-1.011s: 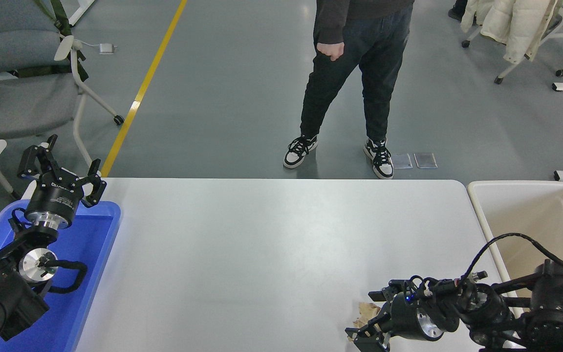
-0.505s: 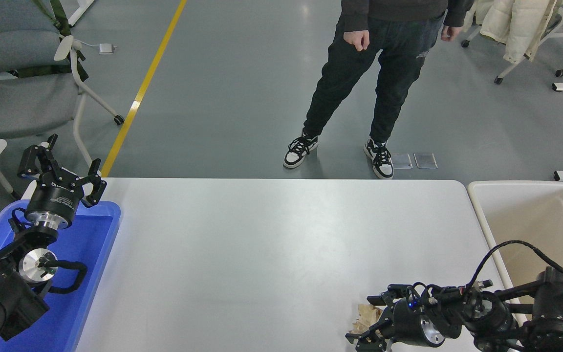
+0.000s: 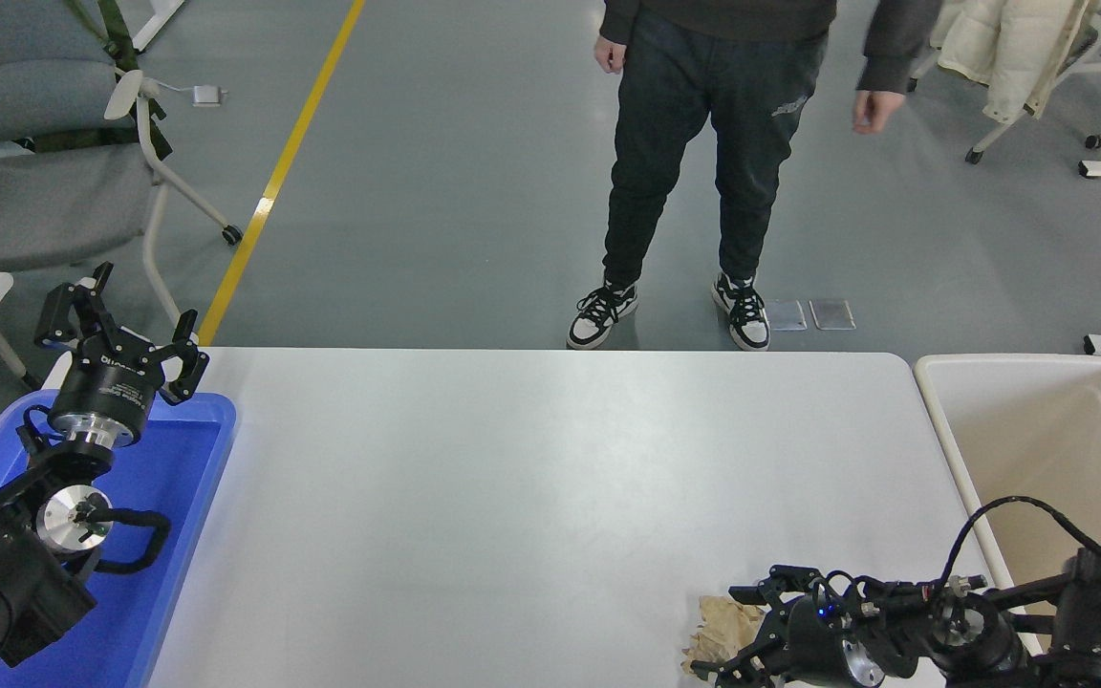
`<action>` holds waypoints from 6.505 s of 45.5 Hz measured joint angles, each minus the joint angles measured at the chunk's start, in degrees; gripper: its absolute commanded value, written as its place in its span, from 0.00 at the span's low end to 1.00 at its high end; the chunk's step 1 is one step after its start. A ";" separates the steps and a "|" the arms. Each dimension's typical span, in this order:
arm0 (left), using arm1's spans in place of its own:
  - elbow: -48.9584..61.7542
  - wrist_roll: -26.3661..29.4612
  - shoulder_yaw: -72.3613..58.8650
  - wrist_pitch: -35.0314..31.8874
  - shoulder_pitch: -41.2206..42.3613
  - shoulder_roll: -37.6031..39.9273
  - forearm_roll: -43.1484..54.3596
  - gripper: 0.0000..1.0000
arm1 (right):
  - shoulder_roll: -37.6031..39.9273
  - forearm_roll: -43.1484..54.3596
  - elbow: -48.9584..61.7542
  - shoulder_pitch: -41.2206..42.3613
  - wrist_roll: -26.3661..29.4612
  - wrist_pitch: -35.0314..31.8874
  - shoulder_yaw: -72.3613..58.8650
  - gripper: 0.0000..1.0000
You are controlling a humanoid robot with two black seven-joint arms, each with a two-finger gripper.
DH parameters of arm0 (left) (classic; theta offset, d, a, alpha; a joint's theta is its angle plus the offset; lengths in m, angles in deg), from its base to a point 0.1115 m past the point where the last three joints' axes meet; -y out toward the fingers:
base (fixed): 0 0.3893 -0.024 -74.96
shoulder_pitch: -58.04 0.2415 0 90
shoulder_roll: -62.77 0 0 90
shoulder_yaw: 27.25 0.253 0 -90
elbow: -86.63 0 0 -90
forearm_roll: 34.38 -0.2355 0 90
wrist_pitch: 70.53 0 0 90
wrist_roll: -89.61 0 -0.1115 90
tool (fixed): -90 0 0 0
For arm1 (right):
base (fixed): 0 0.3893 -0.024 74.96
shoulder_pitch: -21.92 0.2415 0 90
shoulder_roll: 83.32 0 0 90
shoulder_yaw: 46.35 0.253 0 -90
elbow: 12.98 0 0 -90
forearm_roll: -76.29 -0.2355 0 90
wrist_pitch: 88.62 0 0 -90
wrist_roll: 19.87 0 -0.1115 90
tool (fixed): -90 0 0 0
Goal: Clean the table surface
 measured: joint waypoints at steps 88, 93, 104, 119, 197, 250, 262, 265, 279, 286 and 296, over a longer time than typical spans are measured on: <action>-0.01 0.00 0.00 -0.01 0.01 0.00 0.01 1.00 | 24.02 -35.32 -23.49 25.14 -7.73 -25.52 16.75 0.00; -0.01 0.00 0.00 -0.07 0.01 0.00 0.00 1.00 | 26.08 -37.75 -23.81 25.53 -7.65 -29.09 21.43 0.00; -0.03 0.00 0.00 -0.08 0.02 0.00 0.00 1.00 | 30.73 -42.12 -23.96 25.97 -7.55 -33.65 28.53 0.00; -0.05 0.00 0.00 -0.14 0.02 -0.01 0.00 1.00 | 37.34 -53.54 -21.41 25.92 -7.43 -35.15 36.05 0.00; -0.03 0.00 0.00 -0.22 0.02 0.00 -0.01 1.00 | 7.18 -110.40 63.07 -12.40 -13.53 -35.17 39.07 0.00; -0.02 0.00 0.00 -0.32 0.07 0.00 0.00 1.00 | -7.23 -110.33 73.44 -15.85 -6.96 -14.50 39.06 1.00; -0.02 0.00 0.00 -0.32 0.02 0.00 0.01 1.00 | -7.48 -110.30 73.44 -15.85 -6.94 -14.22 38.51 1.00; -0.02 0.00 0.00 -0.31 0.02 0.00 0.01 1.00 | -7.51 -110.29 73.45 -15.77 -6.94 -14.18 38.47 1.00; -0.02 0.00 0.00 -0.25 0.02 0.00 0.01 1.00 | -7.42 -110.67 73.45 -15.31 -7.10 -14.90 39.26 1.00; -0.03 0.00 0.00 -0.28 0.02 0.00 0.01 1.00 | -7.00 -110.84 72.43 -14.97 -7.24 -16.86 44.34 1.00; -0.05 0.00 0.00 -0.34 0.02 0.00 0.01 1.00 | -4.41 -109.82 65.07 -15.51 -7.41 -19.54 58.34 1.00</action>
